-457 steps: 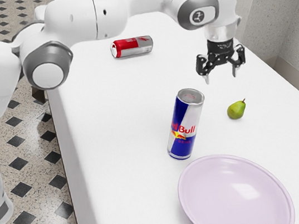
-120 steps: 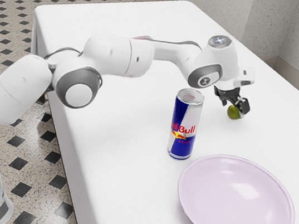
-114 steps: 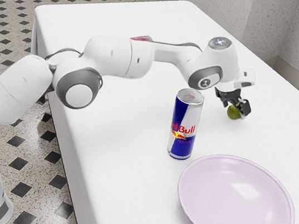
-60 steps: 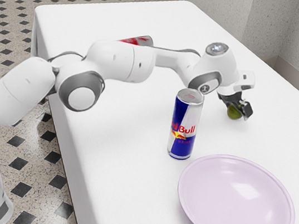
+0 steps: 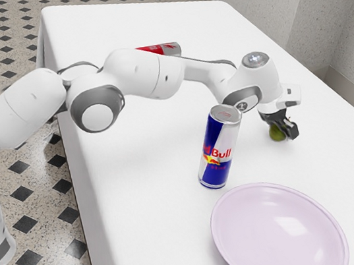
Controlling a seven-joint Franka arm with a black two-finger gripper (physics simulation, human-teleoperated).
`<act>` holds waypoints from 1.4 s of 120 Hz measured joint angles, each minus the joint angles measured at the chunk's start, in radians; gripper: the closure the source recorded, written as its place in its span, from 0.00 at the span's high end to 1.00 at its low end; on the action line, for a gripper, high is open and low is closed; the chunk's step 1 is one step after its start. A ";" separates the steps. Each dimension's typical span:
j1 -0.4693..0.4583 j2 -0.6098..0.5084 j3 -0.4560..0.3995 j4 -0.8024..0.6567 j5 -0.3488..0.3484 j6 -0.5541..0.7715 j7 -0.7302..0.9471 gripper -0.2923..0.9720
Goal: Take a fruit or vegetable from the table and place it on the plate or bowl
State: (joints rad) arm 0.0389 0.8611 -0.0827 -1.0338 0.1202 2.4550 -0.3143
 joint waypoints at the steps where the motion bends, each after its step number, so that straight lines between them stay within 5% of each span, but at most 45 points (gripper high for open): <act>1: 0.000 0.000 0.000 -0.001 0.000 0.000 -0.002 0.45; 54: -0.013 -0.088 0.019 -0.076 0.010 0.006 -0.116 0.32; 70: -0.084 -0.324 0.109 -0.204 0.015 -0.010 -0.142 0.32; 83: -0.180 -0.628 0.134 -0.287 0.045 -0.088 -0.171 0.33; 100: -0.258 -0.868 -0.023 -0.304 0.113 -0.224 -0.232 0.35; 118: -0.385 -0.879 -0.164 -0.446 0.150 -0.295 -0.362 0.36; 148: -0.678 -0.836 -0.195 -0.609 0.104 -0.318 -0.571 0.36; 168: -0.611 -0.823 -0.191 -0.614 0.100 -0.318 -0.665 0.36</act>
State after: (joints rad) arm -0.5725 0.0384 -0.2736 -1.6475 0.2202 2.1365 -0.9793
